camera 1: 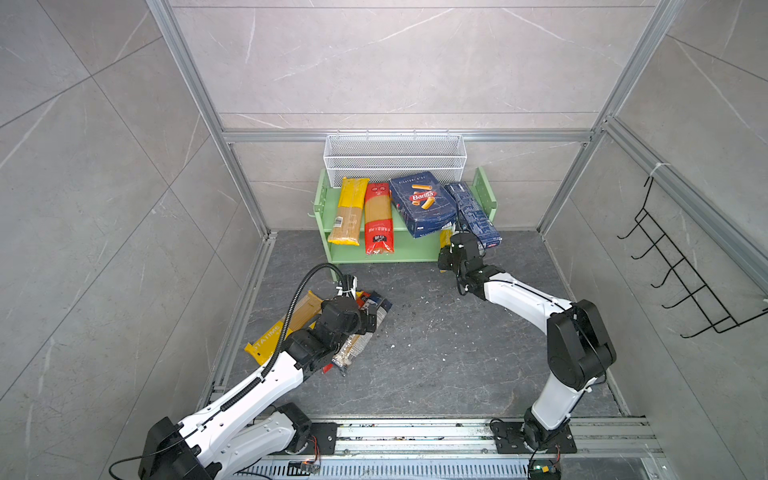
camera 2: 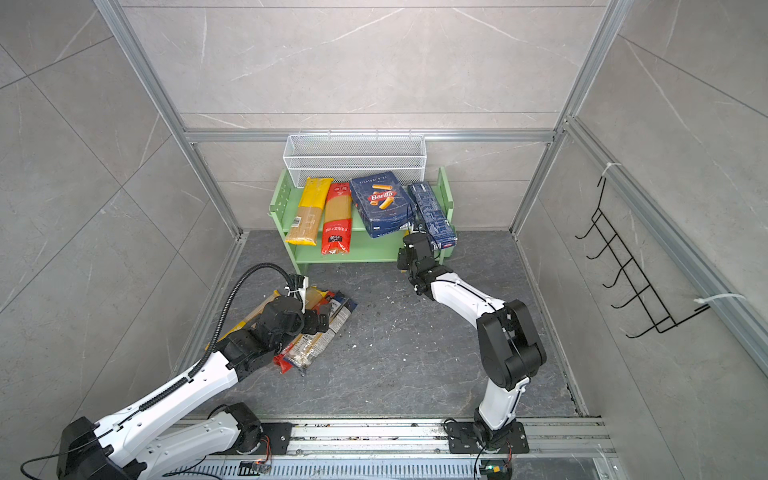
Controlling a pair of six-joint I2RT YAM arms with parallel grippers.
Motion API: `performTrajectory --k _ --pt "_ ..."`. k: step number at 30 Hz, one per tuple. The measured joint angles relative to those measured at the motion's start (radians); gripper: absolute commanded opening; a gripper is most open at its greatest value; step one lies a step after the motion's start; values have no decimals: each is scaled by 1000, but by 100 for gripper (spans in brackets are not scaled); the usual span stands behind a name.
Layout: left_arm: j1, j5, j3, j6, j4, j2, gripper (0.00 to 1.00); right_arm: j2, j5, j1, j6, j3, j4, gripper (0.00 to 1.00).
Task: Place and organize the pasta boxes and bags onto the shelf
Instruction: 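Carry the PASTATIME bag to the shelf beside the blue spaghetti box, then lower the PASTATIME bag upright against the shelf end with the right gripper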
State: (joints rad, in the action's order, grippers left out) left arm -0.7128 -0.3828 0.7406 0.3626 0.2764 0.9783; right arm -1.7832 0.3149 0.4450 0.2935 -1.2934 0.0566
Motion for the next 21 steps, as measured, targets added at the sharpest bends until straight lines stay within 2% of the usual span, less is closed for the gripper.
performTrajectory --k 1,5,9,21 --pt "0 0 0 0 2 0 100 -7 2 -2 0 -11 1 9" --pt "0 0 0 0 11 0 100 -16 -1 -5 -3 -28 4 23" --pt "0 0 0 0 13 0 100 -16 0 -5 -2 -28 3 32" --pt "0 -1 0 4 39 -63 100 -16 3 -6 1 -29 1 42"
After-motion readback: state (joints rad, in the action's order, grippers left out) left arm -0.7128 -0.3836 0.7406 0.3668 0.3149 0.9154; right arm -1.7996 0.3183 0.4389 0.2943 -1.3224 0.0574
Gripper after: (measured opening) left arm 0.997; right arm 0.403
